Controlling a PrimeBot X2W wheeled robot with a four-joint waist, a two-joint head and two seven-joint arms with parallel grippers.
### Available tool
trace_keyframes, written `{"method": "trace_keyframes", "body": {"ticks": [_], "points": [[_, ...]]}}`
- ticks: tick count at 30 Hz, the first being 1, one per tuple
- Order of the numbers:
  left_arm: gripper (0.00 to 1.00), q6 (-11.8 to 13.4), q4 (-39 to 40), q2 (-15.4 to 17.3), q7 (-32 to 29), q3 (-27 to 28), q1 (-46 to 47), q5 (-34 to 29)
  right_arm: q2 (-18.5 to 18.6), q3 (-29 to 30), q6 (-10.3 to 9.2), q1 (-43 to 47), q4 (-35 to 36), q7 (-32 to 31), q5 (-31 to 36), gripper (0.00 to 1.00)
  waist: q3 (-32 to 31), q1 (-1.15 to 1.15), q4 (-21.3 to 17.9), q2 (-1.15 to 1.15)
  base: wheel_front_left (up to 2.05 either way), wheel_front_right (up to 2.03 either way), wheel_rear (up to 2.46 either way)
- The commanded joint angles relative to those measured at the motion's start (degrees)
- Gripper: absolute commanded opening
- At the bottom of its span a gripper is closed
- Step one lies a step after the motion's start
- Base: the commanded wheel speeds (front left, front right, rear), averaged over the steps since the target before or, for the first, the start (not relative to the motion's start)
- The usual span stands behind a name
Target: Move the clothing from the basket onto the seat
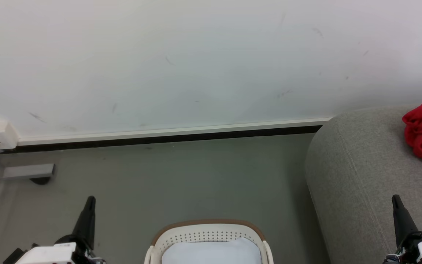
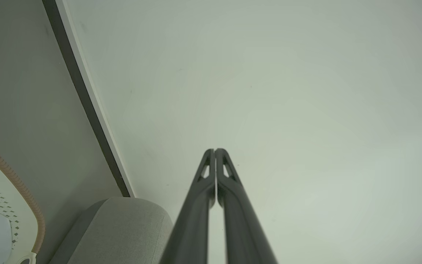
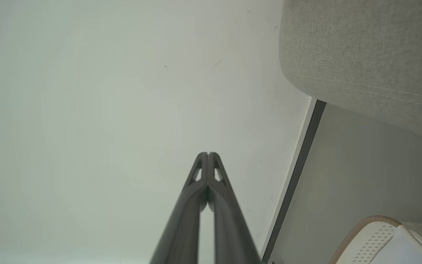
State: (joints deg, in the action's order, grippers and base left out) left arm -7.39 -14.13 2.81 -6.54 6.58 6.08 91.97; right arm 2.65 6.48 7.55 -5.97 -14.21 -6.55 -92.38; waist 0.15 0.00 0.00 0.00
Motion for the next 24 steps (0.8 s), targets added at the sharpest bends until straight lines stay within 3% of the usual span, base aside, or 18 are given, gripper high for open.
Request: {"method": "trace_keyframes", "body": {"ticks": [1,24], "points": [[0.0,-0.32,0.03,0.1,-0.2,0.1,0.54,0.8,0.42,0.2,-0.12,-0.67,0.31,-0.19,-0.06,0.0,0.0,0.0,0.0,0.0,0.0,0.0,0.0],[0.0,-0.32,0.03,0.1,-0.2,0.1,0.54,0.8,0.43,0.2,-0.12,-0.67,0.31,-0.18,-0.06,0.0,0.0,0.0,0.0,0.0,0.0,0.0,0.0]]}}
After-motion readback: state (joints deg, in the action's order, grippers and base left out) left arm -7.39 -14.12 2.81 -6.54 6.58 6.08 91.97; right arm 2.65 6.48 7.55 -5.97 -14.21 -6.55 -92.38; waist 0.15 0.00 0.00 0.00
